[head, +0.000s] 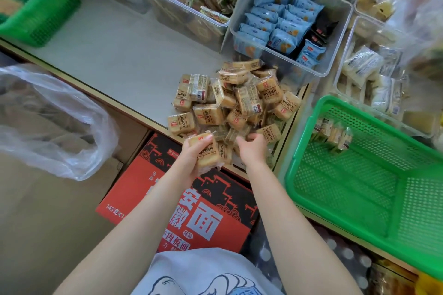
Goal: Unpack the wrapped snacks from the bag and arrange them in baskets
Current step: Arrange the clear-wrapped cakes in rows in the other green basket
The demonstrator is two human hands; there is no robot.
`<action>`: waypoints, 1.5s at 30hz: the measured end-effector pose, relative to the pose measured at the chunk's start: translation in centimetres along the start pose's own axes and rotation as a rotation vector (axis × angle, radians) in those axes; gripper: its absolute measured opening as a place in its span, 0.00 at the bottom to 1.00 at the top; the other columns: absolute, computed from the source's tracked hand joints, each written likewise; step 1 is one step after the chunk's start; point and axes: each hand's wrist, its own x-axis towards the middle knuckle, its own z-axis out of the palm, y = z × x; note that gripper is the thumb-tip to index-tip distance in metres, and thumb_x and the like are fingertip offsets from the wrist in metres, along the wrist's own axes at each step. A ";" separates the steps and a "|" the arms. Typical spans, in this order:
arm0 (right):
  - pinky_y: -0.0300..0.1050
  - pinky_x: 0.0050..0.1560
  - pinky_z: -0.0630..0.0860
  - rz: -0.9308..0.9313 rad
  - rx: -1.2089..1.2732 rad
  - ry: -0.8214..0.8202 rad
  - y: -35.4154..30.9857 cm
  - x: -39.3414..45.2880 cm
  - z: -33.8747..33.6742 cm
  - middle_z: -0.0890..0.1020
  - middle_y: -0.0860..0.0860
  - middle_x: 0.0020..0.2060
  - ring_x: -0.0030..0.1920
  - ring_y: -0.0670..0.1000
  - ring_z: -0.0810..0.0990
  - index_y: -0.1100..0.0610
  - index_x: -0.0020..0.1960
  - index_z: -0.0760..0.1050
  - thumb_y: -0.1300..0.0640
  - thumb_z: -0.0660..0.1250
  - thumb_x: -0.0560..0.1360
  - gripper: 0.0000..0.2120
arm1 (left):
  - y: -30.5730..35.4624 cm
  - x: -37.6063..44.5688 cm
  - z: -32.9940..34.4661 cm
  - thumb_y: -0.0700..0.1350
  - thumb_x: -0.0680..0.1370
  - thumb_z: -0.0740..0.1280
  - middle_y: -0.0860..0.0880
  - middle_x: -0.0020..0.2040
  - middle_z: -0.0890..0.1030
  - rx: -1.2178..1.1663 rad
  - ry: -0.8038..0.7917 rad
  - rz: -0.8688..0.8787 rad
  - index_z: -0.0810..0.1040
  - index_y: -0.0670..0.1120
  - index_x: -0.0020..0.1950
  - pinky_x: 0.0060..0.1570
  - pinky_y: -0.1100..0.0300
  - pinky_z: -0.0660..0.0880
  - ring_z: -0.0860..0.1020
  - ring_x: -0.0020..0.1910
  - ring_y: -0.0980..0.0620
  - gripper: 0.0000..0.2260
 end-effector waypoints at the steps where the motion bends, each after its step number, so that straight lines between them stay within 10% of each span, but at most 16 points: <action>1: 0.54 0.60 0.76 0.028 0.023 0.009 -0.1 0.2 0.4 0.76 0.54 0.60 0.57 0.55 0.77 0.58 0.66 0.70 0.53 0.70 0.77 0.20 | -0.1 0.0 0.1 0.57 0.69 0.77 0.40 0.59 0.83 -0.007 -0.003 0.001 0.68 0.47 0.71 0.50 0.48 0.81 0.84 0.53 0.39 0.35; 18: 0.51 0.57 0.79 0.301 0.173 0.002 -1.9 1.9 3.9 0.79 0.59 0.61 0.58 0.60 0.80 0.64 0.69 0.67 0.51 0.81 0.68 0.38 | -0.1 0.4 -0.5 0.54 0.76 0.73 0.40 0.59 0.83 -0.027 -0.014 -0.018 0.66 0.49 0.71 0.43 0.53 0.81 0.85 0.50 0.41 0.28; 31: 0.42 0.39 0.76 0.405 0.398 -0.184 -1.6 -0.7 0.2 0.82 0.55 0.51 0.45 0.51 0.80 0.58 0.61 0.74 0.56 0.74 0.73 0.19 | 0.0 0.7 -0.7 0.55 0.75 0.74 0.42 0.60 0.82 -0.019 0.007 -0.033 0.68 0.50 0.69 0.58 0.44 0.80 0.84 0.56 0.41 0.27; 38: 0.49 0.48 0.79 0.062 0.490 -0.212 0.7 -6.5 -5.9 0.85 0.54 0.53 0.45 0.51 0.85 0.58 0.61 0.74 0.54 0.74 0.76 0.17 | 0.8 -0.4 0.8 0.61 0.70 0.77 0.42 0.60 0.82 0.092 0.044 -0.010 0.66 0.52 0.71 0.43 0.52 0.82 0.85 0.51 0.43 0.36; 45: 0.42 0.41 0.78 -0.386 0.434 -0.150 0.2 -10.1 -9.5 0.82 0.53 0.42 0.41 0.50 0.81 0.49 0.53 0.71 0.51 0.73 0.76 0.11 | 3.4 -3.1 9.2 0.69 0.67 0.69 0.37 0.68 0.76 0.229 0.007 0.118 0.63 0.44 0.78 0.65 0.39 0.74 0.78 0.64 0.37 0.47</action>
